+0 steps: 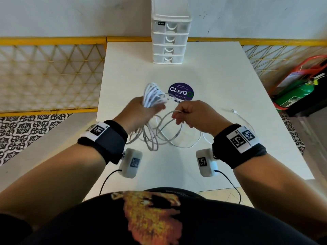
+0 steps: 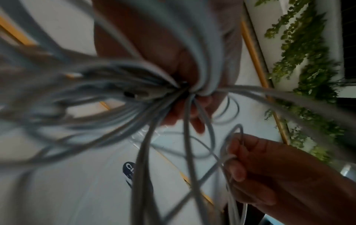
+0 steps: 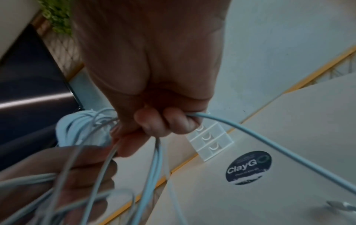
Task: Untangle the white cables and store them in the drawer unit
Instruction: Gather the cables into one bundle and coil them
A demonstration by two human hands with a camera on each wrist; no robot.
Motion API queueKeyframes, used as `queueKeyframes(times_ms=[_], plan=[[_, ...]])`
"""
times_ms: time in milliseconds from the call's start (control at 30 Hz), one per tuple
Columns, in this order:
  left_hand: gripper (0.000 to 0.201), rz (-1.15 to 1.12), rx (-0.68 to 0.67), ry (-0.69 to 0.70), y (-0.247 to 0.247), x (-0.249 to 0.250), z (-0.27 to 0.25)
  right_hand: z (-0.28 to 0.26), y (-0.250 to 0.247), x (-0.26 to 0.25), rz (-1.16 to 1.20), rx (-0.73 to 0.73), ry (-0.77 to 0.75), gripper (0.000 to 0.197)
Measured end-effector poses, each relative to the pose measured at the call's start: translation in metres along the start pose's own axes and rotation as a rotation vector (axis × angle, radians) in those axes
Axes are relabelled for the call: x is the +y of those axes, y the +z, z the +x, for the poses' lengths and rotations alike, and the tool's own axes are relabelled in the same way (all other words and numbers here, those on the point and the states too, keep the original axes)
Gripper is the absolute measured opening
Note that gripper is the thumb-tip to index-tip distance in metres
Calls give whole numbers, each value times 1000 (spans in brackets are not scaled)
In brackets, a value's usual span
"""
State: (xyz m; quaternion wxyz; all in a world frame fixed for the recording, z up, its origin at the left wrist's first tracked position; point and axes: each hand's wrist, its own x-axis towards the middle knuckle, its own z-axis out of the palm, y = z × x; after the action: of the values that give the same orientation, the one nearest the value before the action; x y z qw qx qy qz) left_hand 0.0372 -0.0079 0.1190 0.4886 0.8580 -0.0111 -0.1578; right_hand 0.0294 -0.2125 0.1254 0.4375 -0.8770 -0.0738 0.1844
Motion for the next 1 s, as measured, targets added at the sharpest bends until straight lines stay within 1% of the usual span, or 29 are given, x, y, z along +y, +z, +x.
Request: queueKeyframes(times_ms=[33,67,133,167,200,233,267,300,333,367,467,500,533,567,600,633,700,767,800,900,933,1000], plan=[[21,15,-102,-17,3,3,0,-1,-1,-5,21,18,-18,10],[25,-44,-190,-42,6,5,-1,-3,-2,-9,50,33,-36,10],[41,-285,-327,-122,11,8,-2,-6,-4,-14,94,49,-67,10],[48,-368,-363,-153,12,7,-2,-7,-4,-16,97,57,-77,10],[48,-402,-374,-163,13,6,-1,-7,-3,-17,96,63,-83,10],[42,-395,-368,-150,13,7,-2,-8,-1,-18,98,65,-88,9],[29,-372,-352,-132,12,6,-2,-7,1,-17,106,65,-87,6],[16,-366,-315,-122,11,4,-1,-7,2,-15,112,66,-76,5],[10,-396,-240,-125,8,2,2,-6,1,-10,111,70,-56,10],[10,-481,-118,-150,4,-1,5,-6,-1,-3,114,71,-36,15],[15,-926,379,-269,-22,-17,20,-10,-15,32,225,140,76,25],[15,-985,510,-305,-31,-24,25,-12,-18,43,275,168,111,27],[15,-944,596,-327,-36,-31,27,-13,-18,50,311,179,133,27],[13,-853,648,-322,-37,-37,28,-13,-16,52,316,178,138,25],[9,-766,676,-284,-33,-37,26,-13,-13,51,294,171,134,21],[6,-680,670,-223,-27,-35,22,-10,-9,47,247,157,124,16],[13,-438,569,-99,-14,-26,12,-5,-5,37,102,133,109,9],[10,-210,416,-24,-3,-14,4,-2,-4,25,-16,107,54,5],[8,-165,343,-1,1,-6,2,-2,-5,19,-48,76,20,5],[9,-37,100,32,8,10,-1,-3,-8,3,-75,-15,-53,8],[10,19,6,30,10,14,0,-3,-8,0,-75,-10,-71,10],[22,107,-176,0,9,16,3,-2,-10,-3,-57,29,-97,12]])
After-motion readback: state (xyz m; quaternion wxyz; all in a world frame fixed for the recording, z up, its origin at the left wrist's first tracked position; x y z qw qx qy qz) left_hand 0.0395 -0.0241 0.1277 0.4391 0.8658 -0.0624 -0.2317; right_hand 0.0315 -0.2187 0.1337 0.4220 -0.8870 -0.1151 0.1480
